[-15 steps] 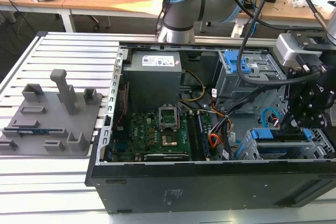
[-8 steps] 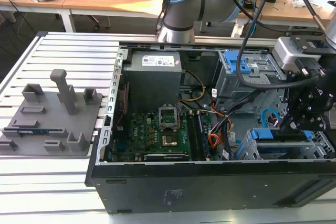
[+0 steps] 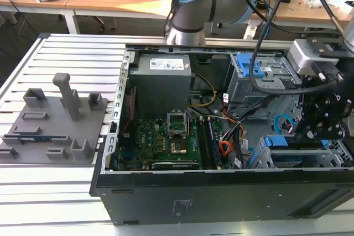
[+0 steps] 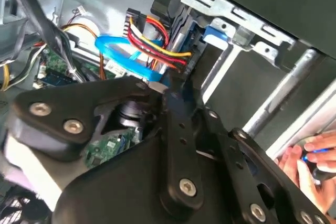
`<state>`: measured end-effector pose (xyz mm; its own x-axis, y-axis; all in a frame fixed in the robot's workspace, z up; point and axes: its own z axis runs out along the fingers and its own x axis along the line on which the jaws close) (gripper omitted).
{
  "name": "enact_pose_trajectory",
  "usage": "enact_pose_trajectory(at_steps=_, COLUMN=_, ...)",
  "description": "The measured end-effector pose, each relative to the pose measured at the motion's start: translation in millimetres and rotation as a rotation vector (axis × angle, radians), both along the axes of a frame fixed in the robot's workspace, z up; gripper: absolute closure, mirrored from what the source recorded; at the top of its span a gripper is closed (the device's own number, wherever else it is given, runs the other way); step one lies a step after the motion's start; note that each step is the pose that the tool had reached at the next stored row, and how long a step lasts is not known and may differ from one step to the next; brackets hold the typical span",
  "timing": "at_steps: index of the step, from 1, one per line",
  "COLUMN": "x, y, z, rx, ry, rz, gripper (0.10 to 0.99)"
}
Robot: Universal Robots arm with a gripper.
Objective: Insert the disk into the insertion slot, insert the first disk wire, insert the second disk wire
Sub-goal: 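Insert the second disk wire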
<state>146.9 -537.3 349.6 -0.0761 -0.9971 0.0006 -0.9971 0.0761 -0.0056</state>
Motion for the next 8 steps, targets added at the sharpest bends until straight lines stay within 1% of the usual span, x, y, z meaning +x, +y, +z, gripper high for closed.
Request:
enact_pose_trajectory(at_steps=2, x=0.0, y=0.1, z=11.2, rx=0.000, ry=0.0000, rz=0.000, gripper=0.792)
enact_pose_trajectory(at_steps=3, x=0.0, y=0.5, z=16.2, rx=0.000, ry=0.0000, rz=0.000, gripper=0.729)
enact_pose_trajectory(at_steps=4, x=0.0, y=1.2, z=24.9, rx=-0.001, ry=0.0000, rz=0.000, gripper=0.729)
enact_pose_trajectory(at_steps=5, x=-0.1, y=1.4, z=31.8, rx=-0.001, ry=0.0000, rz=0.000, gripper=0.729)
enact_pose_trajectory(at_steps=6, x=0.0, y=1.6, z=36.4, rx=-0.001, ry=0.0000, rz=0.000, gripper=0.729)
enact_pose_trajectory(at_steps=7, x=0.0, y=1.9, z=44.7, rx=-0.002, ry=0.0000, rz=0.000, gripper=0.745)
enact_pose_trajectory(at_steps=8, x=-0.1, y=2.0, z=54.1, rx=-0.002, ry=-0.0004, rz=0.000, gripper=0.875)
